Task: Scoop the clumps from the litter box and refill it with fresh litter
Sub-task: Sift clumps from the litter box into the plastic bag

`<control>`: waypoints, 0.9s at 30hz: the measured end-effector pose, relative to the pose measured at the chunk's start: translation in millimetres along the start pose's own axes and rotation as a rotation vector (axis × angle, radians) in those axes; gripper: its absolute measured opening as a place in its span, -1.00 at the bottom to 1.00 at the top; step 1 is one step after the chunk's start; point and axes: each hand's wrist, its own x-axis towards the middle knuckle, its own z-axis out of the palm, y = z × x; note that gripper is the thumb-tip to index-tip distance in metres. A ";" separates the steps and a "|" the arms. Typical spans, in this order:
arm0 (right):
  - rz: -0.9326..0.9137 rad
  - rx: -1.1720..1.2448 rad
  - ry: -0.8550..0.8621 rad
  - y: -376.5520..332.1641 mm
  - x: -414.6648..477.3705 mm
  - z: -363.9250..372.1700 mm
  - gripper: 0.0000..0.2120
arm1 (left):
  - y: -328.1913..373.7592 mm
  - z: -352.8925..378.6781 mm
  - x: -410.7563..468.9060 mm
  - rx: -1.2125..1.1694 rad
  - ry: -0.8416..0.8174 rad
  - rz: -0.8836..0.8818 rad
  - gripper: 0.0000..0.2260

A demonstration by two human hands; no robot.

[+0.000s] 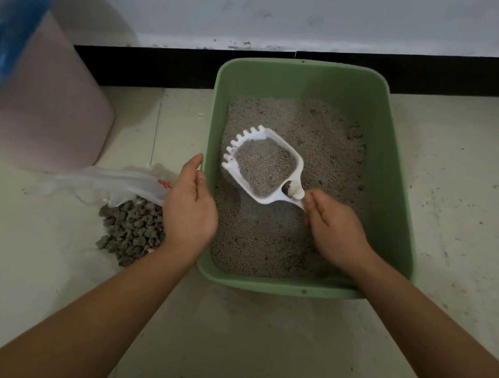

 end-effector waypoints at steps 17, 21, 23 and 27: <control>-0.099 -0.125 -0.058 2.7 1.4 8.3 -0.78 | -2.2 2.1 1.6 -0.038 0.005 -0.030 -0.63; -0.097 -0.107 -0.047 2.7 0.3 10.3 -0.78 | -2.8 3.3 0.8 -0.024 0.007 -0.013 -0.63; -0.100 -0.101 -0.050 2.1 0.1 9.7 -0.79 | -1.5 2.7 0.7 -0.028 0.012 -0.015 -0.63; -0.108 -0.098 -0.048 1.3 -0.2 9.8 -0.78 | -2.2 2.2 1.2 -0.022 0.011 -0.012 -0.63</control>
